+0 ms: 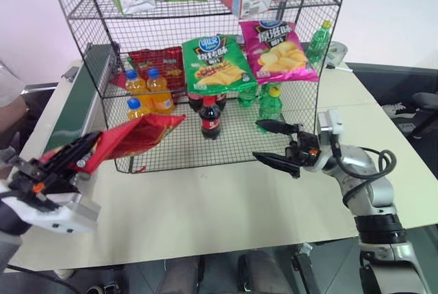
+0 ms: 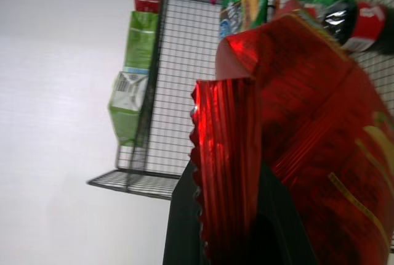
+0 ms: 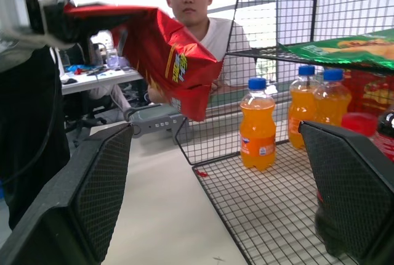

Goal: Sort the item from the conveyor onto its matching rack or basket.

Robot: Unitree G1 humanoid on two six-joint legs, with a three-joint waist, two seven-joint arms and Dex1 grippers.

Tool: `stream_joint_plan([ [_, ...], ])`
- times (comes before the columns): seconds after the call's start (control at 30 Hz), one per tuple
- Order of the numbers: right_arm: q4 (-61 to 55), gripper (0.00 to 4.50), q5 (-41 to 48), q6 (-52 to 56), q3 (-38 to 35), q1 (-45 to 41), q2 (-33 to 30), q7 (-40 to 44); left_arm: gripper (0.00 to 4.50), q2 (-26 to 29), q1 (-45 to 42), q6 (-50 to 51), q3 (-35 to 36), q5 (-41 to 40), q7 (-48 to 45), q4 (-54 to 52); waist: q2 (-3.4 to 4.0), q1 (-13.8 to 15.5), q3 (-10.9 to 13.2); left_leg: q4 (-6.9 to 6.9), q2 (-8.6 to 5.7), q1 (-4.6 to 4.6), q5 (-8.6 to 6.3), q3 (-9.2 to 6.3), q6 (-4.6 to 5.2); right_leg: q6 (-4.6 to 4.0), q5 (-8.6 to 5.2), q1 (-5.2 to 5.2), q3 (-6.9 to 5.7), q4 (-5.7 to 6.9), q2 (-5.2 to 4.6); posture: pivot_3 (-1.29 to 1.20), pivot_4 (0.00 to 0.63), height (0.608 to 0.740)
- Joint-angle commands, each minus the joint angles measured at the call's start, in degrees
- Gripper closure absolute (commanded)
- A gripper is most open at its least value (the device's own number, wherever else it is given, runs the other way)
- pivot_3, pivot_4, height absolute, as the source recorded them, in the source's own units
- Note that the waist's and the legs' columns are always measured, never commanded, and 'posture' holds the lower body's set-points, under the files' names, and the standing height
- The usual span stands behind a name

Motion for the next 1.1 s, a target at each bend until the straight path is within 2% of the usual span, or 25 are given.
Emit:
stream_joint_plan([
  [0.03,-2.1,0.00,0.2,-0.2,0.0,-0.8,0.5,-0.3,4.44,3.9,-6.9,4.6,1.0,-2.1,-0.8,0.5,0.00,-0.1,0.0,0.02,0.00,0.00,0.00,-0.01,0.00,0.00,0.00,0.01,-0.01,0.01,0.01,0.00,0.150,0.740],
  [0.17,-2.2,0.00,1.6,1.1,-0.2,-2.7,1.9,-2.2,4.44,9.2,-18.0,8.7,-3.3,-1.2,-1.0,2.1,0.02,-0.3,0.0,0.01,0.00,-0.03,0.00,0.01,-0.01,0.01,0.00,-0.06,0.02,0.01,0.02,0.00,0.150,0.740],
  [0.5,-4.8,0.00,4.6,5.4,-1.7,-5.3,3.6,-7.5,4.44,11.9,-33.3,4.2,-14.8,9.0,3.2,15.6,0.14,-0.3,0.0,-0.06,0.00,-0.02,0.06,0.00,-0.10,0.00,0.00,-0.21,0.07,0.24,0.07,0.00,0.150,0.740],
  [0.6,-5.3,0.00,4.5,5.6,-1.7,-4.6,3.7,-8.2,4.44,12.3,-38.6,1.7,-18.6,12.8,6.9,23.2,0.13,-0.2,0.0,-0.05,0.00,-0.03,0.06,0.00,-0.10,0.01,0.00,-0.23,0.07,0.24,0.07,0.00,0.150,0.740],
  [0.87,-6.6,0.00,5.1,6.1,-2.0,-3.7,4.0,-9.3,4.44,13.6,-45.9,-4.4,-25.1,22.2,15.7,35.4,0.13,-0.5,0.0,-0.05,0.00,-0.10,0.07,0.02,-0.12,0.01,0.00,-0.42,0.11,0.41,0.08,0.00,0.150,0.740],
  [1.1,-6.6,0.00,4.7,5.8,-2.0,-2.8,4.1,-9.0,4.44,16.1,-54.1,-5.9,-27.9,24.1,20.6,43.8,0.11,-0.4,0.1,0.04,-0.01,-0.20,0.09,0.02,-0.13,0.01,0.00,-0.50,0.09,0.50,0.09,0.00,0.150,0.740],
])
